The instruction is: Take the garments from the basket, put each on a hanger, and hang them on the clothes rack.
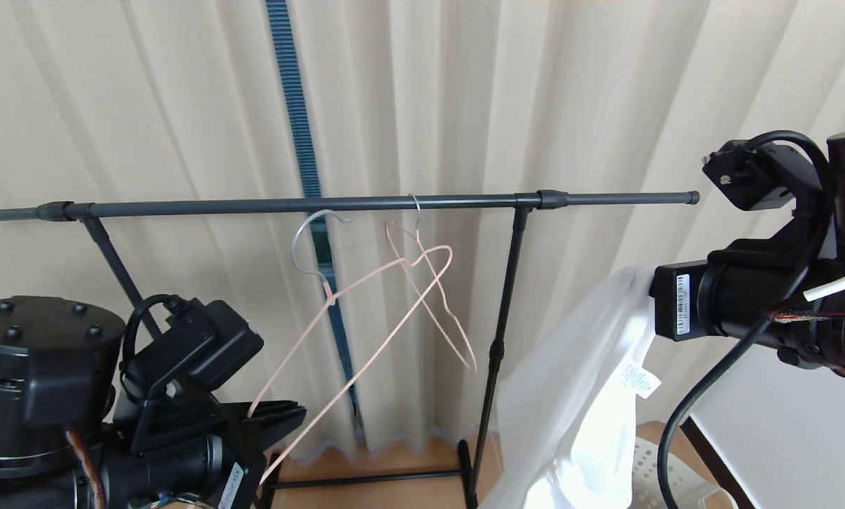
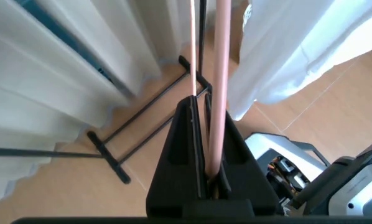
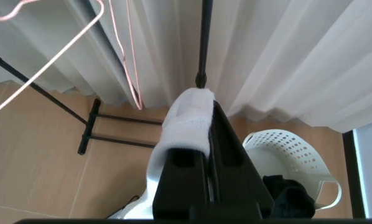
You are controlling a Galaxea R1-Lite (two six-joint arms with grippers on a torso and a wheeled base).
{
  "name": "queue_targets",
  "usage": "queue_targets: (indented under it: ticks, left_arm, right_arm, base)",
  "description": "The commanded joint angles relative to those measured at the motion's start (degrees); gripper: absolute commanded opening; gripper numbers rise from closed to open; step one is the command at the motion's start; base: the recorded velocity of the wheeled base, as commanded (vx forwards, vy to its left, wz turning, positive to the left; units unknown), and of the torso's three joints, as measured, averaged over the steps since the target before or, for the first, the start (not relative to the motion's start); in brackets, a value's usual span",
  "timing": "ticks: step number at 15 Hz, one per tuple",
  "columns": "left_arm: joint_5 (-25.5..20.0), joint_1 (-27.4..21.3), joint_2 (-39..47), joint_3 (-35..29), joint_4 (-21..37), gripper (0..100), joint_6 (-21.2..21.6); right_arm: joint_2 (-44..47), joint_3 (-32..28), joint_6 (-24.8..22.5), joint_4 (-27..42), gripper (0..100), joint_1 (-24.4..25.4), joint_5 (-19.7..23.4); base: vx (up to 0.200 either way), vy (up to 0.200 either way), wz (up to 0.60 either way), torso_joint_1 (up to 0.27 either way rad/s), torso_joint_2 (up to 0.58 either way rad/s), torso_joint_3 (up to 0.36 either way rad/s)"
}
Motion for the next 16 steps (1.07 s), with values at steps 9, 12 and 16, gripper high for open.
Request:
queue_targets:
  ticks: [9,12,16]
  left_arm:
    - [-19.92,0.43,-1.19,6.69,-3.57,0,6.41]
    - [-23.52,0.34,-1.10,6.42,-3.57,0,6.32]
    - [-23.96,-0.72,-0.22,6.07,-3.66,0,6.32]
  right_arm:
    - [11.62,-1.74,-2.95,-7.99,0,-4.42,-8.45]
    - [12.50,-2.00,-3.04,-11.06,0,-5.21,-8.45]
    - [13.03,-2.09,-2.77,-13.52,0,-5.21,-8.36]
  base:
    - [0.000,0.000,0.00,0.000,0.00,0.000]
    - [0.000,0.000,0.00,0.000,0.00,0.000]
    - [0.000,0.000,0.00,0.000,0.00,0.000]
